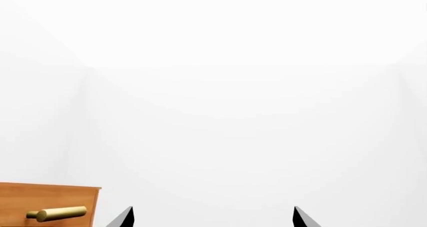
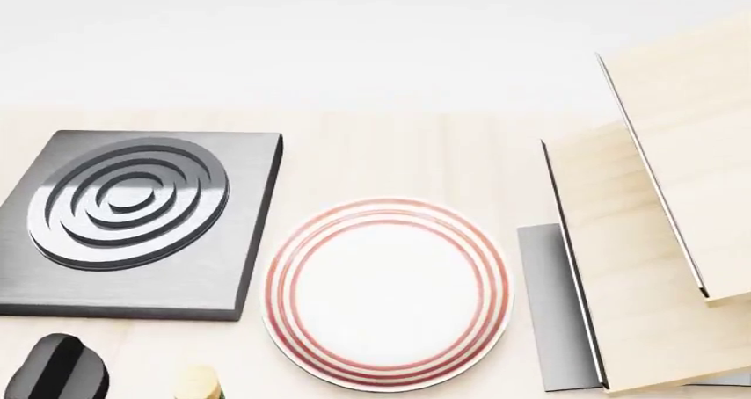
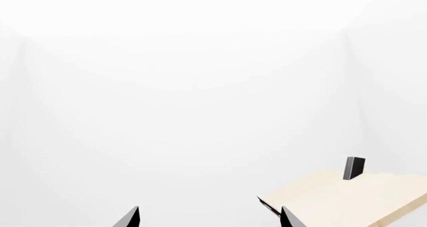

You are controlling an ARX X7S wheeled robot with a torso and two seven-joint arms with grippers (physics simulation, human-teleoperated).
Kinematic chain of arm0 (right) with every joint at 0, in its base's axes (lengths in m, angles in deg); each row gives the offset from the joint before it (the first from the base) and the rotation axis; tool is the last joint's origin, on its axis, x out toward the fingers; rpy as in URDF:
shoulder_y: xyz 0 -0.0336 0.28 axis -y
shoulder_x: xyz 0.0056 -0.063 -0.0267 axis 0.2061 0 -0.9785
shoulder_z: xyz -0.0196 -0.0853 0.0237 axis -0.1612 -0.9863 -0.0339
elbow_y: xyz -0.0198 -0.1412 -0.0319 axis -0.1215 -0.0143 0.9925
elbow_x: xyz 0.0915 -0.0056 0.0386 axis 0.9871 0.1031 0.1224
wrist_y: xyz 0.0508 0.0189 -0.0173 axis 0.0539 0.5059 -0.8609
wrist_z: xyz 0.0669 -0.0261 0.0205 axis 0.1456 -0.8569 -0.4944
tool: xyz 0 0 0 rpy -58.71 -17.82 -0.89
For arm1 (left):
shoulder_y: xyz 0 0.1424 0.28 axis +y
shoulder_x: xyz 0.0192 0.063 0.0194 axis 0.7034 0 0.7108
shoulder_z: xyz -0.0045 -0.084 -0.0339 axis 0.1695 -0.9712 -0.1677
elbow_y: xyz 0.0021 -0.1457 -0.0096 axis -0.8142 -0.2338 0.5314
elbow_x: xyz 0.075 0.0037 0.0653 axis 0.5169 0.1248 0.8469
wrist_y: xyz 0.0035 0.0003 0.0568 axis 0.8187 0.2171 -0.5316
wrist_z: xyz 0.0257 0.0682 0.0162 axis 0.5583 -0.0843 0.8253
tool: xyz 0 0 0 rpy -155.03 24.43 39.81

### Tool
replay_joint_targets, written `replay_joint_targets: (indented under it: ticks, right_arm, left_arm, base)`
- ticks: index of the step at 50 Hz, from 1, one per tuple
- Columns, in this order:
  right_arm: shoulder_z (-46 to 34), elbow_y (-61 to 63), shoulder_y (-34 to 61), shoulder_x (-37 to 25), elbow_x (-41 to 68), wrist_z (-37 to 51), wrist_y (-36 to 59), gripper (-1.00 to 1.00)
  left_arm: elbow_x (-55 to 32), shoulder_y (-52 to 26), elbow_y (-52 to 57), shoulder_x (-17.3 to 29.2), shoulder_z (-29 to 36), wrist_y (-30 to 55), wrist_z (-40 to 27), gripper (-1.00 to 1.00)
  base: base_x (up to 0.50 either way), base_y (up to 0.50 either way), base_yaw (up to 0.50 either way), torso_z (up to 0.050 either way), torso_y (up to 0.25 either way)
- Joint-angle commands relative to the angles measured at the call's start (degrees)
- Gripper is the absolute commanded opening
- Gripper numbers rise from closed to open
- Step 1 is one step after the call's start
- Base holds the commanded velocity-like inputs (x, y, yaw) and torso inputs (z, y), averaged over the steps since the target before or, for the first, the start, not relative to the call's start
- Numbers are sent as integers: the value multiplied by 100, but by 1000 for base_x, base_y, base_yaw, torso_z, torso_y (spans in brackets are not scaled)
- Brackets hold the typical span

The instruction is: Pick up the akita bowl and put it on the plate.

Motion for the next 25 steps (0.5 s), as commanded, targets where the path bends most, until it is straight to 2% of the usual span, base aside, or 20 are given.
replay_joint_targets:
  ticks: [1,25]
  right_arm:
    - [-36,-34,12,-28,-7,26,0,100]
    - [-75,-122,49,-56,-38,112,-91,100]
  left_arm:
    - [12,-17,-28,19,33,7,-26,100]
    - [6,-35,-34,71,47,19,-101,100]
  base:
    - [0,0,0,0,0]
    - [0,-21,0,0,0]
